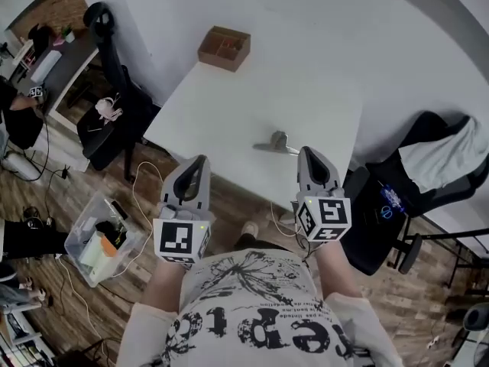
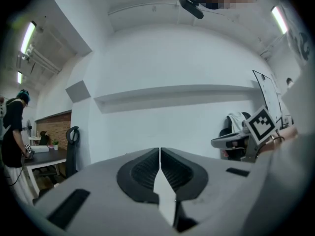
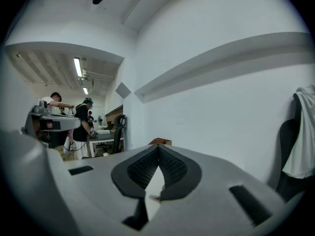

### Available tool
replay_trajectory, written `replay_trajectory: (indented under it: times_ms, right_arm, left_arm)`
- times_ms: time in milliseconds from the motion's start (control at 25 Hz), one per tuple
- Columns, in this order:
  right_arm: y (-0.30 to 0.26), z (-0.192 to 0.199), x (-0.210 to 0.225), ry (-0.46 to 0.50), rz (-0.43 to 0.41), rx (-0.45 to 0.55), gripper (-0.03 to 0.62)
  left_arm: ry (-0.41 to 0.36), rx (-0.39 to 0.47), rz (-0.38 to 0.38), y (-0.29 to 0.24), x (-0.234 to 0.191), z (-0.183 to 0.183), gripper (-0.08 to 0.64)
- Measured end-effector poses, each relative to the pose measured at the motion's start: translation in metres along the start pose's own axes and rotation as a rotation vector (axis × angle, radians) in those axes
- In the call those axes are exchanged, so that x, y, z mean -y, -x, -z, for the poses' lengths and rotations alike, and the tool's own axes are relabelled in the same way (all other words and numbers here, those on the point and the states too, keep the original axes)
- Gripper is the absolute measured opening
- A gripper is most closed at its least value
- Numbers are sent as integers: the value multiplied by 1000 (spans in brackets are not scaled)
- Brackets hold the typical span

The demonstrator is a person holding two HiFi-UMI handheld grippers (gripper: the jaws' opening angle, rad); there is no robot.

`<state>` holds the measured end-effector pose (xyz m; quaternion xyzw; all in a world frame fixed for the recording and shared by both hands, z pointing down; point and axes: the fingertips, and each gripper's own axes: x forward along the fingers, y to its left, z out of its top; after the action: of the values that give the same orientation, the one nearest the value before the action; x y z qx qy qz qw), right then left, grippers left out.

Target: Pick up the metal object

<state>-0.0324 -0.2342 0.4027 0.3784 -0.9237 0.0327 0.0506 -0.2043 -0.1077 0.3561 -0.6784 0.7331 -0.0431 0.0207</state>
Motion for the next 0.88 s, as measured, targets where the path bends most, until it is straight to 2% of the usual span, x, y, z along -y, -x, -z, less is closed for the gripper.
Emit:
replay_trajectory:
  times_ms: [200, 440, 600, 760, 880]
  right_arm:
    - [-59, -6, 37, -30, 39, -20, -8]
    - [-95, 14, 56, -46, 96, -102, -8]
    - [-115, 31, 63, -69, 162, -159, -8]
    - [-132, 50, 67, -100, 240, -225, -8]
    - [-142, 72, 62, -117, 274, -307, -8]
  left_arm:
    - [4, 5, 47, -74, -12, -7, 12]
    - [13, 6, 133, -136, -22, 6, 12]
    - [-19, -60, 245, -169, -22, 15, 12]
    - [-3, -64, 359, -203, -30, 26, 12]
    - [10, -108, 428, -223, -38, 34, 12]
